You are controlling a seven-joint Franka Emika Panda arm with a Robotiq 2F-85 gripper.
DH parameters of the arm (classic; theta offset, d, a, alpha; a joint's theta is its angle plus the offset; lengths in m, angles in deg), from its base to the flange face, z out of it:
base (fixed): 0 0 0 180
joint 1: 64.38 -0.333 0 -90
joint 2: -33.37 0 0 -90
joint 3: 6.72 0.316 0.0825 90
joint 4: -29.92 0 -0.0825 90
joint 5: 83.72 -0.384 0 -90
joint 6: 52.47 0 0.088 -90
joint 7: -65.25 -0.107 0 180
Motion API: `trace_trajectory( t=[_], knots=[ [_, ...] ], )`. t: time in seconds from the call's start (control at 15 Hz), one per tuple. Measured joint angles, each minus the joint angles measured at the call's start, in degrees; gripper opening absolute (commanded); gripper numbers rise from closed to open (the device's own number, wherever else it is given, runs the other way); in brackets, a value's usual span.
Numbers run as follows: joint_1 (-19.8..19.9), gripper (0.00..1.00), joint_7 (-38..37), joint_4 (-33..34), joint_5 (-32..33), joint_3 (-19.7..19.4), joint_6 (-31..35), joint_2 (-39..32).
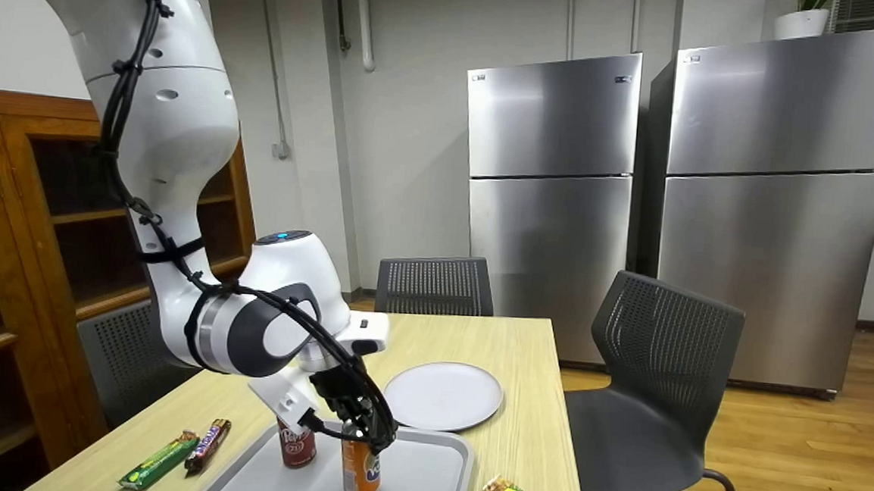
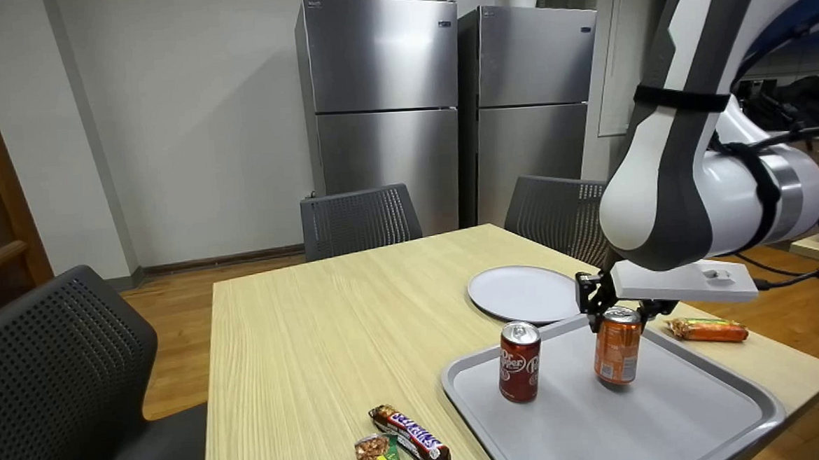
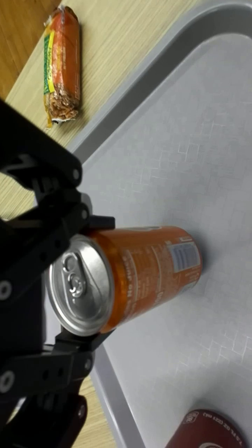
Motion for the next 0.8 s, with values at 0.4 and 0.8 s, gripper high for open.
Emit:
trace_trajectory(
  t=[0.4, 0.8],
  knots=[
    [4.3, 0.38, 2.3, 0.8, 0.3, 3.3, 0.1, 0.0],
    [8.7, 0.38, 4.3, 0.8, 1.4, 7.7, 1.6, -0.2]
  ],
)
